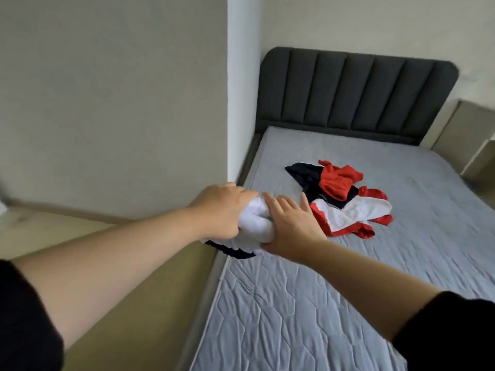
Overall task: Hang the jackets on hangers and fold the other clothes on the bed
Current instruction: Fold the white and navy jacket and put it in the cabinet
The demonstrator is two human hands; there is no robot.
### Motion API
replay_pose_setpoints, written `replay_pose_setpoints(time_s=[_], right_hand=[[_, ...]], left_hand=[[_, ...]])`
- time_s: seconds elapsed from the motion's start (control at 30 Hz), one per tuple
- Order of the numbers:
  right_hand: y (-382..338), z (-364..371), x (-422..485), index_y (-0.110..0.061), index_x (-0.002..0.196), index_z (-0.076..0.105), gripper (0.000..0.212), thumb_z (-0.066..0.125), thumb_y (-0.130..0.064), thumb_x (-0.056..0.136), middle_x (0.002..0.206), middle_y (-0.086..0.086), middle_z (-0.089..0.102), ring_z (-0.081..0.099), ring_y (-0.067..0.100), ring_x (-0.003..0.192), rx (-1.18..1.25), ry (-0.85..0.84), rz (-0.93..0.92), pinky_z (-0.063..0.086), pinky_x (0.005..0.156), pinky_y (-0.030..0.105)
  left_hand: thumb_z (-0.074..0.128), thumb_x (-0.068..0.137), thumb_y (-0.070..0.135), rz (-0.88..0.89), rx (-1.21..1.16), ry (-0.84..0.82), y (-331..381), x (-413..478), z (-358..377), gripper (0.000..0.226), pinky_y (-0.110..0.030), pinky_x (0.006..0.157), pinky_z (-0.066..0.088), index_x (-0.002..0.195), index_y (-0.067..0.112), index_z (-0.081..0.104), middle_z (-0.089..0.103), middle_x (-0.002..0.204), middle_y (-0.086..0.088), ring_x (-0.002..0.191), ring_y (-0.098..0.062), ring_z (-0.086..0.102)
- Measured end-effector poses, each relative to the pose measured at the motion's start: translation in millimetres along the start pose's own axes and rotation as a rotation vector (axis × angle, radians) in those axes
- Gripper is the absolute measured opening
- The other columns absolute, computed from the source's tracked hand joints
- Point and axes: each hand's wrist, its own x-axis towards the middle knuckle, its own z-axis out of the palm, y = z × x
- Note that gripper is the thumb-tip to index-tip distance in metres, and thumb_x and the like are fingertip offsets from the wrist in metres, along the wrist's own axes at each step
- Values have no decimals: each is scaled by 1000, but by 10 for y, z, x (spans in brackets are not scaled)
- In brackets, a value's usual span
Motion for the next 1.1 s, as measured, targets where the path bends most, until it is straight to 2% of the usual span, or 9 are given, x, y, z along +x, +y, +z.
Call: replay_pose_setpoints(time_s=[0.07,0.17,0.3,0.47,0.6,0.67,0.83,1.0,1.1], right_hand=[[-392,-605,394,-18,137,34,72,64,-41,77,129,0,51,46,22,124,45,-9,-12,17,112,48],[-1099,-1452,994,-15,110,49,40,62,-30,76,108,1,57,54,25,104,50,54,-166,31,92,37],[-2323,-2466,1690,-13,100,56,35,66,-24,69,97,4,59,56,27,93,78,105,-433,32,71,30],[-4112,-3521,2139,-16,105,54,25,52,-24,82,101,-1,56,53,21,97,114,126,-623,39,71,28],[-5185,-4049,2310,-20,105,55,22,50,-23,84,100,-3,57,55,19,98,77,178,-724,38,69,29],[-5485,-4191,2356,-19,103,54,20,49,-20,84,97,-3,56,55,19,97,63,228,-783,37,67,29],[-6230,-4350,2640,-13,107,53,23,51,-20,85,105,2,56,53,22,101,45,361,-990,34,66,30],[-6971,-4315,3204,-12,113,49,30,53,-26,86,109,4,57,53,24,103,49,408,-1079,33,67,29],[-7427,-4275,3739,-12,111,49,28,52,-24,86,107,5,60,56,25,99,51,475,-1123,34,68,29]], left_hand=[[55,74,18,-27,27,-1,-426,-139,-678,41,-29,73,40,114,25,48,58,111,5,104,-19,52],[54,73,17,-110,83,-9,-1131,-552,-1668,36,-29,71,41,107,25,47,57,103,6,99,-16,51],[53,74,18,-287,188,-61,-2058,-1422,-2825,35,-28,67,38,107,25,44,54,100,8,97,-14,50],[56,75,23,-592,324,-99,-2989,-2643,-3905,36,-31,71,37,107,25,39,51,102,6,99,-18,49],[65,73,35,-767,407,-133,-3457,-3321,-4356,66,-35,90,36,130,26,33,45,120,5,114,-19,43],[64,74,38,-808,428,-115,-3601,-3552,-4486,69,-37,94,36,134,26,32,47,122,5,115,-20,45],[62,79,28,-924,512,-133,-4006,-4076,-4709,53,-32,76,38,126,20,38,54,113,-1,100,-22,54],[63,80,26,-957,631,-195,-4796,-4363,-4896,55,-29,71,32,128,20,38,53,115,-1,102,-21,52],[60,79,26,-984,650,-153,-5446,-4494,-4880,49,-29,69,31,124,19,42,54,112,-1,97,-21,52]])
